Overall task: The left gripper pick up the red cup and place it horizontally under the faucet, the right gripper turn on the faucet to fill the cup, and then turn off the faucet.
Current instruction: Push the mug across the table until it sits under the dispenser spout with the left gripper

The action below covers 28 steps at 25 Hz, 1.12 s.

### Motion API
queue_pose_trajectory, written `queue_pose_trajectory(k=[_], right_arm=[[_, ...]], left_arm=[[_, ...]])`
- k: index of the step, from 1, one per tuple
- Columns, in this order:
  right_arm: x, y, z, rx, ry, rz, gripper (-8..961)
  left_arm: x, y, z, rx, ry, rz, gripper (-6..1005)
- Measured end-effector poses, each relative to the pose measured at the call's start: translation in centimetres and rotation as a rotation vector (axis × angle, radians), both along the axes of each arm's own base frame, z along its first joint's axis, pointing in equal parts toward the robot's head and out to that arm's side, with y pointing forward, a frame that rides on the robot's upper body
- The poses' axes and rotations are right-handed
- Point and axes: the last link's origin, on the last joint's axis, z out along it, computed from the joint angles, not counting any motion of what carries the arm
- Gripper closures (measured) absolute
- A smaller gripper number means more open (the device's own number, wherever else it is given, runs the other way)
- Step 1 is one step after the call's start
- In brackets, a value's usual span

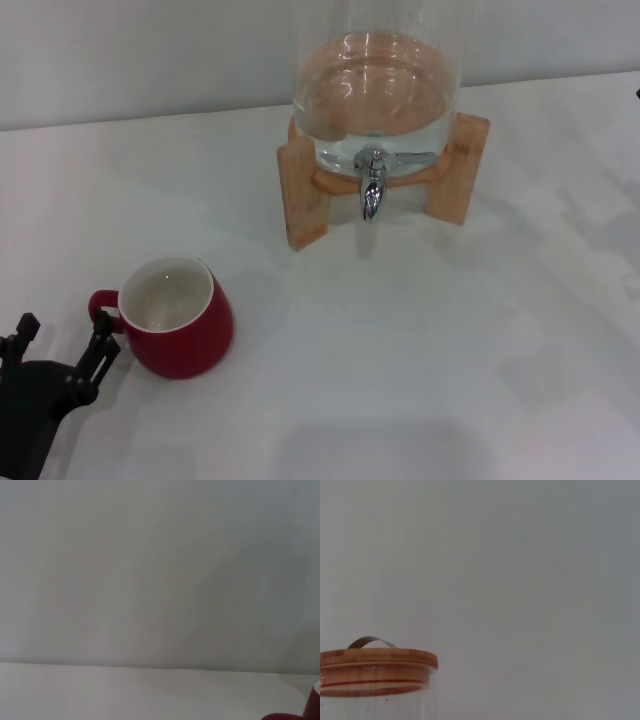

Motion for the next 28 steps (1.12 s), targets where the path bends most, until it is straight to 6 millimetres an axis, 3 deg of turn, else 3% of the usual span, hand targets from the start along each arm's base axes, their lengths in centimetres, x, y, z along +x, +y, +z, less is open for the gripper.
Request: queue_pose_trajectory(k=[28], right_arm=[[-0.05,0.04,-0.03,-0.003,-0.001,0.003,184]], left_arm=[[-0.37,0.04,0.27,-0.002,0.008,0.003,109]])
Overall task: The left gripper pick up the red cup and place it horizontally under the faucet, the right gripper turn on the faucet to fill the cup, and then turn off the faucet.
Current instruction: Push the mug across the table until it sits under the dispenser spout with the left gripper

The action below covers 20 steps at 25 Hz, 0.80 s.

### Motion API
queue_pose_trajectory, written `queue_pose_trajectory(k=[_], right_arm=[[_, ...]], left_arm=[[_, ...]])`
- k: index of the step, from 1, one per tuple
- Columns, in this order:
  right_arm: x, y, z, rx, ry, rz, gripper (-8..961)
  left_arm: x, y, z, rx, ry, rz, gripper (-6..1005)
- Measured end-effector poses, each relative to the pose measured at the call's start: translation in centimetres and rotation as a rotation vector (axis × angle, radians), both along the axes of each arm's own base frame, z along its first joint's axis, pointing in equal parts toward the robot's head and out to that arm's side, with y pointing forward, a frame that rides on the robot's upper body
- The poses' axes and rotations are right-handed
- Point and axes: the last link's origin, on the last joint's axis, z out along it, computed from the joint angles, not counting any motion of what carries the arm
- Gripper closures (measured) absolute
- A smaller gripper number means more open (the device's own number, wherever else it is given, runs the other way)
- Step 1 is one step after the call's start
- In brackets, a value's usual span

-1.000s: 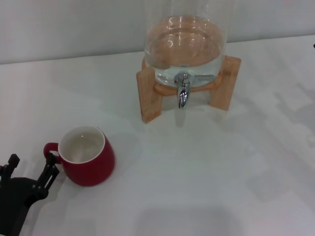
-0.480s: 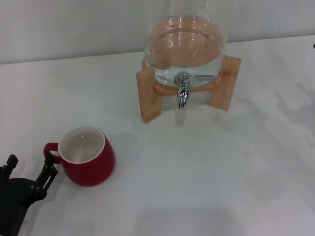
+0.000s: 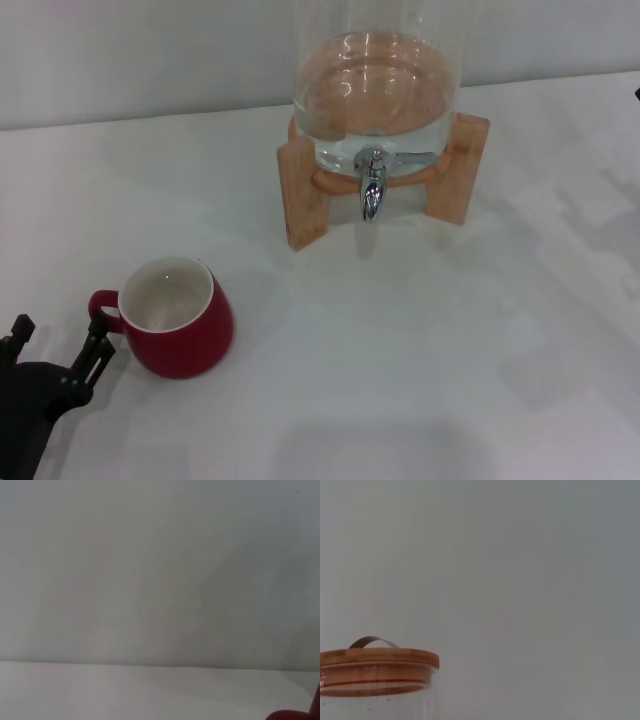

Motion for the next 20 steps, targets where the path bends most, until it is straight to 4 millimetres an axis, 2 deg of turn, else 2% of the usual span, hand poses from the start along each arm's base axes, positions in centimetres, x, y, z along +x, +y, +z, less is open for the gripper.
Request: queue_pose_trajectory(k=[20], right_arm=[[-0.2,-0.1,0.0,0.005,0.001,0.011,184]], left_arm=[[0.2,1.0,0.0,-0.015,0.016,-0.016,109]])
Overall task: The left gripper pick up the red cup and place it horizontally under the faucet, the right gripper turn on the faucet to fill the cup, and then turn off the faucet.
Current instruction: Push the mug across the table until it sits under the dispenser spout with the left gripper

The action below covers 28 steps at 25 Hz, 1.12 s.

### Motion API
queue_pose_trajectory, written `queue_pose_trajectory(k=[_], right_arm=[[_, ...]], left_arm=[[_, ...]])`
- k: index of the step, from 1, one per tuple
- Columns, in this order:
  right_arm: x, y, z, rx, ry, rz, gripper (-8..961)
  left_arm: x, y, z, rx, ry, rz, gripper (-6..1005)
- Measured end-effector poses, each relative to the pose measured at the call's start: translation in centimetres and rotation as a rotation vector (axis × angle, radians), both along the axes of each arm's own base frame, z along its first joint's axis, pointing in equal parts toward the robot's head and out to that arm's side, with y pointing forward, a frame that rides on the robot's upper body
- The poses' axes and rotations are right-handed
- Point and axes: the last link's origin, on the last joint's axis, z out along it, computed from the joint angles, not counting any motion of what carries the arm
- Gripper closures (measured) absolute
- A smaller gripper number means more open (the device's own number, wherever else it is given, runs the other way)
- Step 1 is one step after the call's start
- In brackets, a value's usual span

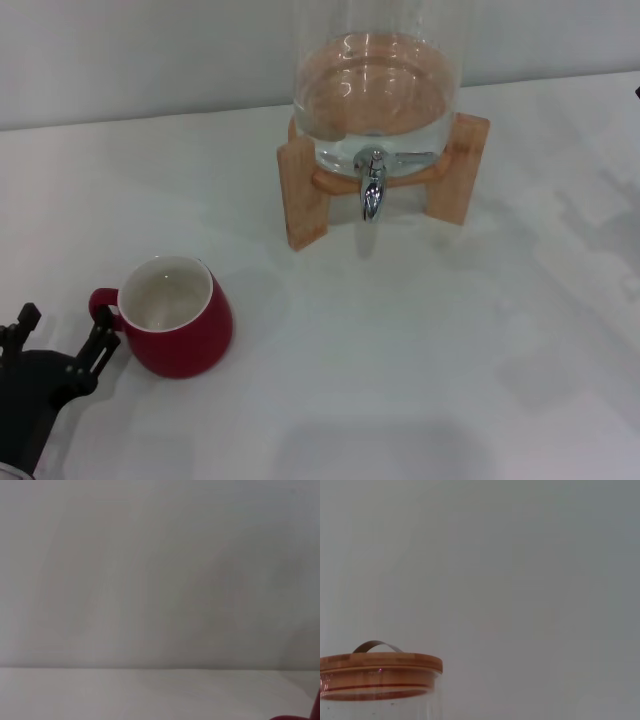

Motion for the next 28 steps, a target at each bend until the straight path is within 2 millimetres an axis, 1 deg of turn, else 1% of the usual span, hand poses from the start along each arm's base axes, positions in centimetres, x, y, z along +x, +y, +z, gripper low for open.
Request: queue_pose_trajectory(k=[18,28], right_arm=[[-0.23,0.24,0.06,0.005,-0.001,0.008,185],[-0.22,0.3,0.01,0.003,-0.001,0.005,184]], left_arm=[[-0.27,0.61,-0.13,-0.019,0.019,0.014,109],[-0.08,1.0,-0.09,-0.017,0.019,0.007,110]])
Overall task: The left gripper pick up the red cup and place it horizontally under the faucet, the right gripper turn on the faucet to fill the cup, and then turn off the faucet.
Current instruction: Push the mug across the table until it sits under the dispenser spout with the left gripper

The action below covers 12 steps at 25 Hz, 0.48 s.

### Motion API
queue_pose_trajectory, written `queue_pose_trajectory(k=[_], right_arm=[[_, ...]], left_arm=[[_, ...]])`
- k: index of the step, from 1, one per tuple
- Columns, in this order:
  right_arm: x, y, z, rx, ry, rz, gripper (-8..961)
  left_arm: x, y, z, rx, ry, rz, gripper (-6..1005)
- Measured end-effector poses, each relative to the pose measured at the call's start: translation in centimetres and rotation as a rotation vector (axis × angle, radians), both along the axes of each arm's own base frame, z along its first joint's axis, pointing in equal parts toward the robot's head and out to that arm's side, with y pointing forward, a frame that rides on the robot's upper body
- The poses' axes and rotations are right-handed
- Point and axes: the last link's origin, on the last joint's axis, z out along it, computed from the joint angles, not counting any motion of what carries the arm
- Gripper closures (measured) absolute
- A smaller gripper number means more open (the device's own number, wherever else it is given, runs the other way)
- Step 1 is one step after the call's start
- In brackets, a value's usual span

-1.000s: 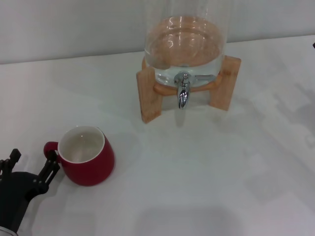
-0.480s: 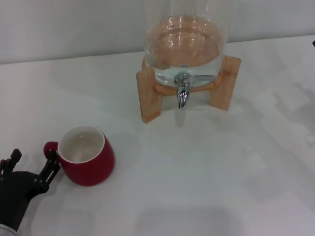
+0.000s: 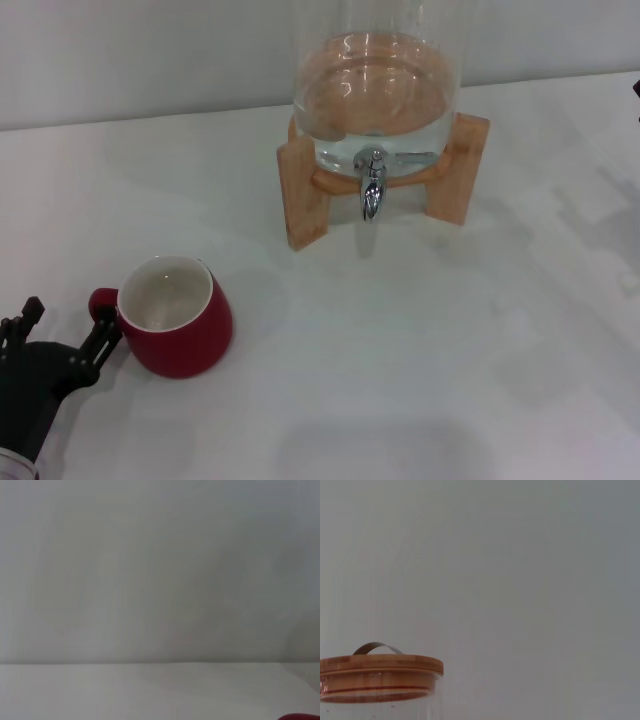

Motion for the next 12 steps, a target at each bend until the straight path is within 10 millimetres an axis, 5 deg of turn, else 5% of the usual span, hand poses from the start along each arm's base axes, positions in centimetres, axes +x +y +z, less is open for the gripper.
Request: queue_pose_trajectory(k=[12], right_arm=[[-0.04,0.08,0.06,0.0,-0.001,0.003,185]], left_arm=[[0.09,0.29,-0.13,-0.012,0.005,-0.002,109]])
